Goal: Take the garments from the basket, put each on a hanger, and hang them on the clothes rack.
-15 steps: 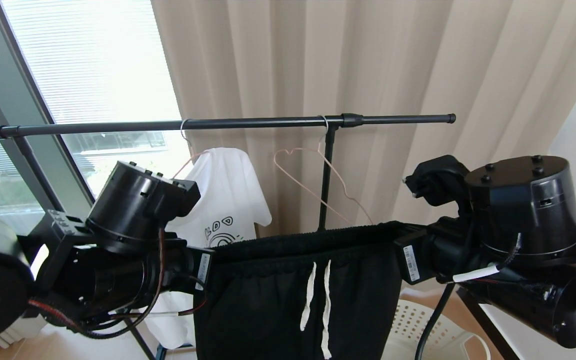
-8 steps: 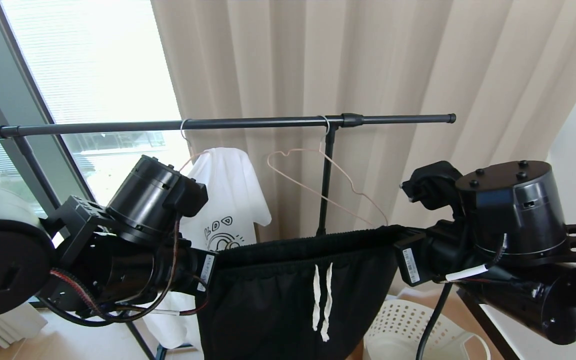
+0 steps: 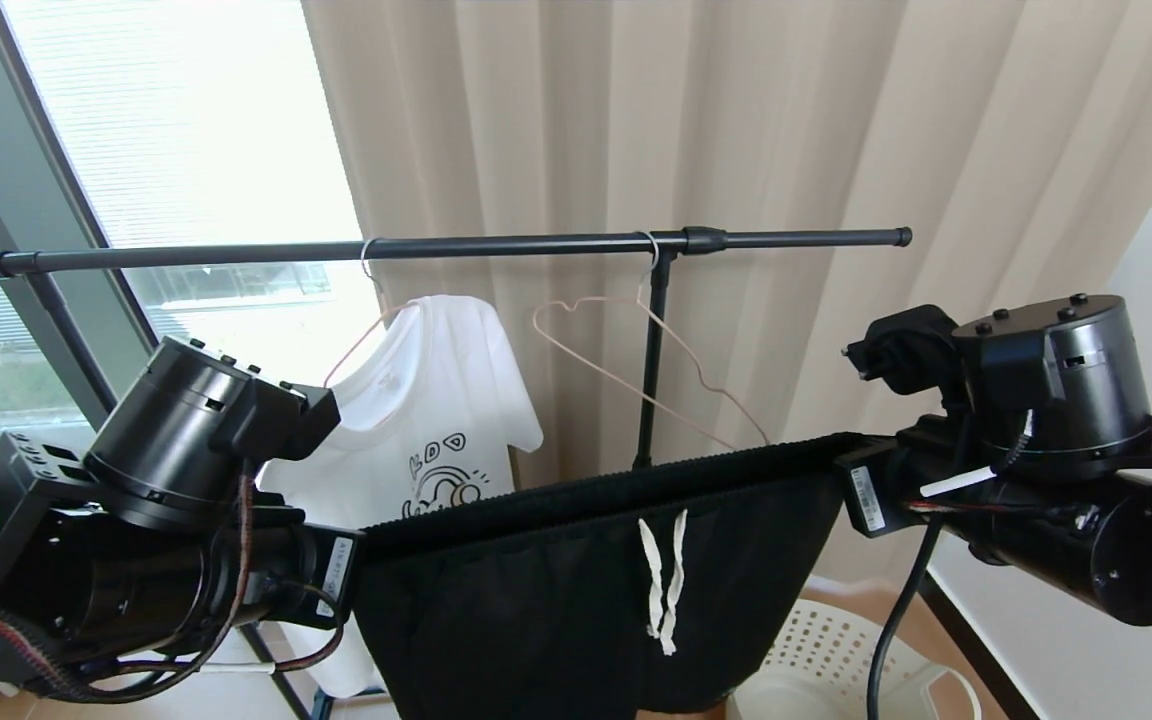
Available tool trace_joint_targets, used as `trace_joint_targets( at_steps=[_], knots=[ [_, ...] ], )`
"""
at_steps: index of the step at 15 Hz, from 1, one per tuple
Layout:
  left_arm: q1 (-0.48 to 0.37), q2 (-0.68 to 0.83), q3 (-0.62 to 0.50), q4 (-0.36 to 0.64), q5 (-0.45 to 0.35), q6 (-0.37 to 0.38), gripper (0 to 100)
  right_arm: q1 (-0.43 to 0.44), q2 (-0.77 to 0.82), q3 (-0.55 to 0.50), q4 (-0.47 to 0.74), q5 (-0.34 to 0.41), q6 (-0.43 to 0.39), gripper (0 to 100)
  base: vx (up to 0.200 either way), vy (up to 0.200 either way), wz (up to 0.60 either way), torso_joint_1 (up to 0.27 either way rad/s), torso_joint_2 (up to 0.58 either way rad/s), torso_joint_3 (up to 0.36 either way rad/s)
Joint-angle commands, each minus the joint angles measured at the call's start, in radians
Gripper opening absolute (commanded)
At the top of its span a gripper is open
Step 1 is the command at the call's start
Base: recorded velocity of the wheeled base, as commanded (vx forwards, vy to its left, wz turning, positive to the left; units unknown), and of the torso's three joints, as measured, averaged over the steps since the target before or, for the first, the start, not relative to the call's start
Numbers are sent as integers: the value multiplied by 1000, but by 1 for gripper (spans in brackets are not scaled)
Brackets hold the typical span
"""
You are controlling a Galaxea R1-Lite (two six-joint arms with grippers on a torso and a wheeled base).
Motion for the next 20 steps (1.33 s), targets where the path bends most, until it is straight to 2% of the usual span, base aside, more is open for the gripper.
trace_joint_targets(
  at_steps=[1, 4, 7, 10, 15, 18, 20],
  knots=[
    [-1, -13, -21, -1, 1, 2, 0, 7, -18, 15, 1, -3, 0, 0, 0, 0, 0, 0, 0, 0],
    [-47, 1, -110, -1, 3, 9, 0, 119, -46, 38, 9, -7, -3, 0, 0, 0, 0, 0, 0, 0],
    [-43, 59, -196, -4, -7, 12, 0, 231, -87, 43, 73, -9, -3, 0, 0, 0, 0, 0, 0, 0],
    [-41, 131, -347, -3, -100, 14, 0, 346, -95, 44, 110, -7, -2, 0, 0, 0, 0, 0, 0, 0],
    [-38, 253, -508, -3, -103, 40, 0, 404, -89, 54, 107, 0, 1, 0, 0, 0, 0, 0, 0, 0],
    [-32, 332, -643, -3, -103, 40, 0, 485, -89, 60, 106, 82, 6, 0, 0, 0, 0, 0, 0, 0],
    [-32, 361, -674, -3, -122, 39, 0, 527, -84, 63, 95, 128, 11, 0, 0, 0, 0, 0, 0, 0]
  ],
)
